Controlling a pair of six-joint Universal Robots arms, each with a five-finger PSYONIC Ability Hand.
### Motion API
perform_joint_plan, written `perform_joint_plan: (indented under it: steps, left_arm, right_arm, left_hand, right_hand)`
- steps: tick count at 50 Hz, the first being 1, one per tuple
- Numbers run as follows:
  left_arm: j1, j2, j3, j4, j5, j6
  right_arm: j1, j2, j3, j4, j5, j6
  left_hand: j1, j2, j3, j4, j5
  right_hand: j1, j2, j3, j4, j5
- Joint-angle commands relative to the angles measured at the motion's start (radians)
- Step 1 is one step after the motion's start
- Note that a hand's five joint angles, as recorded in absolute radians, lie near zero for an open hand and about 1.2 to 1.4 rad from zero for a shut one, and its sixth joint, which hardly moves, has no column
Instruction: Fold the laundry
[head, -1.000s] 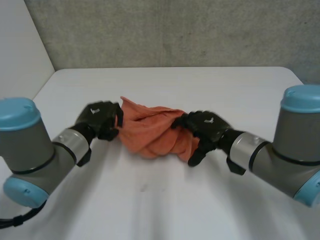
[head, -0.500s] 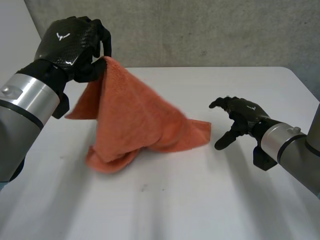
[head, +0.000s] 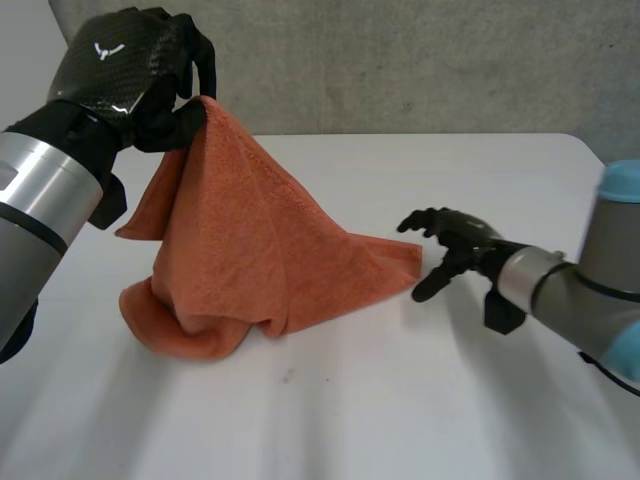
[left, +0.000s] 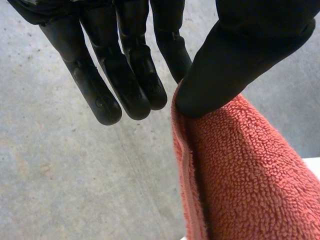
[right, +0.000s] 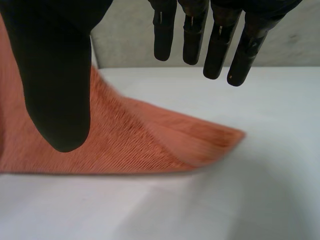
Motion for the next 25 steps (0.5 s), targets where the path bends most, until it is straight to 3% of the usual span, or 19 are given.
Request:
perform_joint_plan:
  steps: [1, 6, 10, 14, 18, 25]
  left_arm:
    - [0.000, 0.041, -0.002, -0.020, 0.001, 0.001]
    - [0.000, 0.044, -0.001, -0.023, 0.001, 0.001]
    - [0.000, 0.042, 0.001, -0.023, 0.003, 0.001]
    - [0.006, 0.033, -0.002, -0.018, 0.005, 0.003]
    - [0.017, 0.015, -0.010, -0.017, 0.006, 0.003]
    - [0.049, -0.134, -0.053, -0.053, 0.008, 0.066]
  right_arm:
    - [0.070, 0.149, -0.149, 0.018, 0.010, -0.004]
    - [0.110, 0.217, -0.220, 0.014, 0.011, -0.003]
    - [0.115, 0.255, -0.269, 0.017, 0.025, -0.003]
    - [0.101, 0.211, -0.278, 0.015, 0.062, -0.014]
    - [0.090, 0.018, -0.261, 0.015, 0.099, -0.053]
    - [-0.020, -0.267, -0.207, 0.111, 0.088, -0.348]
  left_hand:
    - [0.276, 0.197, 0.205, 0.201, 0.231]
    - [0.276, 0.197, 0.205, 0.201, 0.231]
    - [0.276, 0.197, 0.205, 0.201, 0.231]
    - [0.276, 0.197, 0.205, 0.201, 0.231]
    - [0.276, 0.197, 0.205, 0.201, 0.231]
    - [0.276, 0.197, 0.205, 0.201, 0.231]
  right_hand:
    - [0.129, 0.073, 0.090, 0.093, 0.095]
    - [0.413, 0.357, 0.374, 0.377, 0.379]
    - [1.086, 1.031, 1.048, 1.051, 1.053]
    - [1.088, 1.032, 1.049, 1.052, 1.055]
    - [1.088, 1.032, 1.049, 1.052, 1.055]
    - [1.088, 1.032, 1.049, 1.052, 1.055]
